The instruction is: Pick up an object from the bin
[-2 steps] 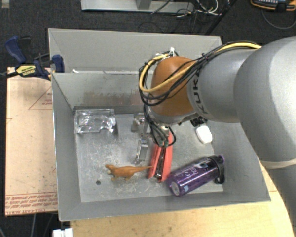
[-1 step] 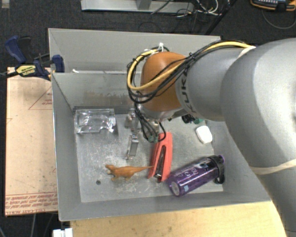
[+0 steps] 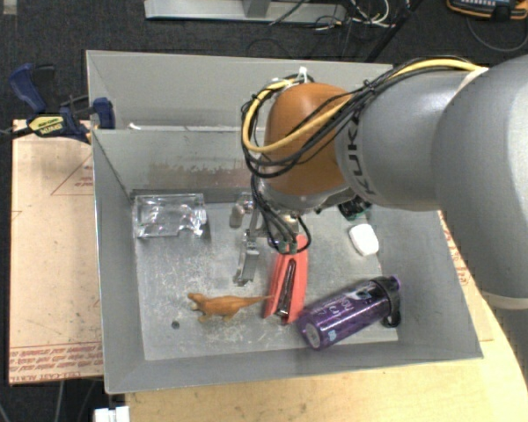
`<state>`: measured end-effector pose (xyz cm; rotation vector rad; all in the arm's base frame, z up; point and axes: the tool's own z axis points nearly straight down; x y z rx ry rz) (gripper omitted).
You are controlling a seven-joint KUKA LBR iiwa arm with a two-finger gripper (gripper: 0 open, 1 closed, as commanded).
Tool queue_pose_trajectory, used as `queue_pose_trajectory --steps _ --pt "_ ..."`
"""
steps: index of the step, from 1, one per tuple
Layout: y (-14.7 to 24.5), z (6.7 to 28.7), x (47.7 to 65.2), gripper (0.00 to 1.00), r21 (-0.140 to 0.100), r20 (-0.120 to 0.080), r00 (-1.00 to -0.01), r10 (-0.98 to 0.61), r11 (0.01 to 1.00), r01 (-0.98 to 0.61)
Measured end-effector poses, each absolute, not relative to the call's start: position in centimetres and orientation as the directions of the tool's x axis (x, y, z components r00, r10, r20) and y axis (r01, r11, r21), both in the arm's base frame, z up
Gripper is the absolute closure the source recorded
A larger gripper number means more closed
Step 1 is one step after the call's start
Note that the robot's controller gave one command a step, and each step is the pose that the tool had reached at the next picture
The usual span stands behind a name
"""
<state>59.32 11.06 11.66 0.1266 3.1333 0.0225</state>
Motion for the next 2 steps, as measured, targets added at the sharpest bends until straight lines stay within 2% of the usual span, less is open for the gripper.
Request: queue_pose_trajectory --steps 1,2 --pt "7.2 12.7 59.0 0.0 0.01 -0.033 -0.998 -0.062 0.998 -0.063" --pt "4.9 9.7 58.0 0.0 0.01 -0.014 -0.951 -0.308 0.951 -0.309"
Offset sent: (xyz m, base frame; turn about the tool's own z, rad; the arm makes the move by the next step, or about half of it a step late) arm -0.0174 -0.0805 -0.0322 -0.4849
